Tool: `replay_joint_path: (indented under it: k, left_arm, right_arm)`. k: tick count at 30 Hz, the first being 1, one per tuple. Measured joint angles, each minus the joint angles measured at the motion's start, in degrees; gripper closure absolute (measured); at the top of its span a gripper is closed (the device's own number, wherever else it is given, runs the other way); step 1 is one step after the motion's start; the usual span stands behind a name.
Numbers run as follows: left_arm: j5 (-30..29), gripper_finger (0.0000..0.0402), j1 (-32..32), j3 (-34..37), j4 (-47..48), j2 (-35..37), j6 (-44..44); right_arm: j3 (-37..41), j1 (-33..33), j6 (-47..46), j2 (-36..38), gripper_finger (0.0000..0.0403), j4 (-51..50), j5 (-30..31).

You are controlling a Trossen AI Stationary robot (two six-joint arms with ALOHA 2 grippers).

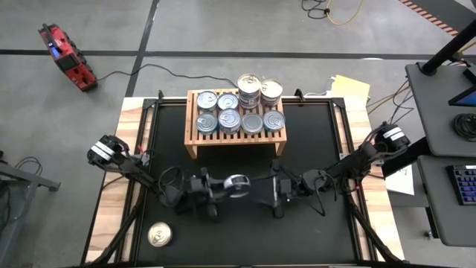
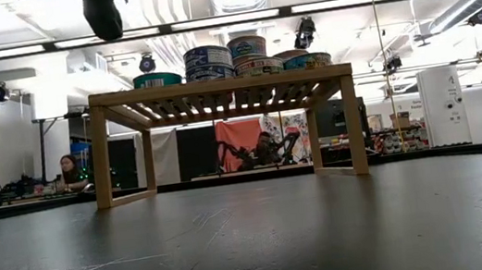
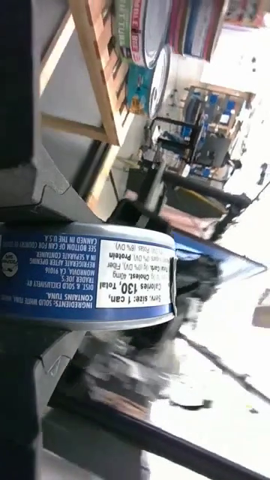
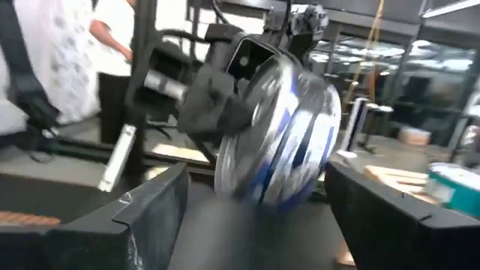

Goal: Stack canned seafood by type on shelf
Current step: Stack the blue tuna can on top of the blue tuna can

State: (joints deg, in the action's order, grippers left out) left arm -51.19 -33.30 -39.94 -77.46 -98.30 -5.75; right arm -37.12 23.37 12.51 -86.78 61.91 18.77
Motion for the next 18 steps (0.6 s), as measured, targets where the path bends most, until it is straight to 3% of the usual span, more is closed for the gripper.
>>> replay_joint_path:
  k: [3,6,10,13,18]
  left_arm:
    - [-0.1,0.0283,-0.3,1.2,-3.4,2.3,-5.4]
    - [0.2,0.0283,-0.3,3.7,-3.8,5.5,-17.9]
    - [1.2,0.0283,-0.3,8.8,-3.5,8.5,-41.3]
    - [2.0,0.0283,-0.3,11.4,-3.2,8.4,-53.9]
    - [2.3,0.0283,-0.3,12.4,-3.3,6.8,-63.4]
  right_arm:
    - [0.0,1.6,5.7,2.9,0.0108,-4.7,4.6]
    - [0.0,3.9,14.2,5.8,0.0117,-8.1,7.8]
    - [0.0,7.5,33.8,7.1,0.0128,-9.4,8.2]
    - [-0.5,9.3,51.1,6.4,0.013,-9.5,8.3]
    - [-3.4,8.7,67.6,2.8,0.0118,-9.5,8.6]
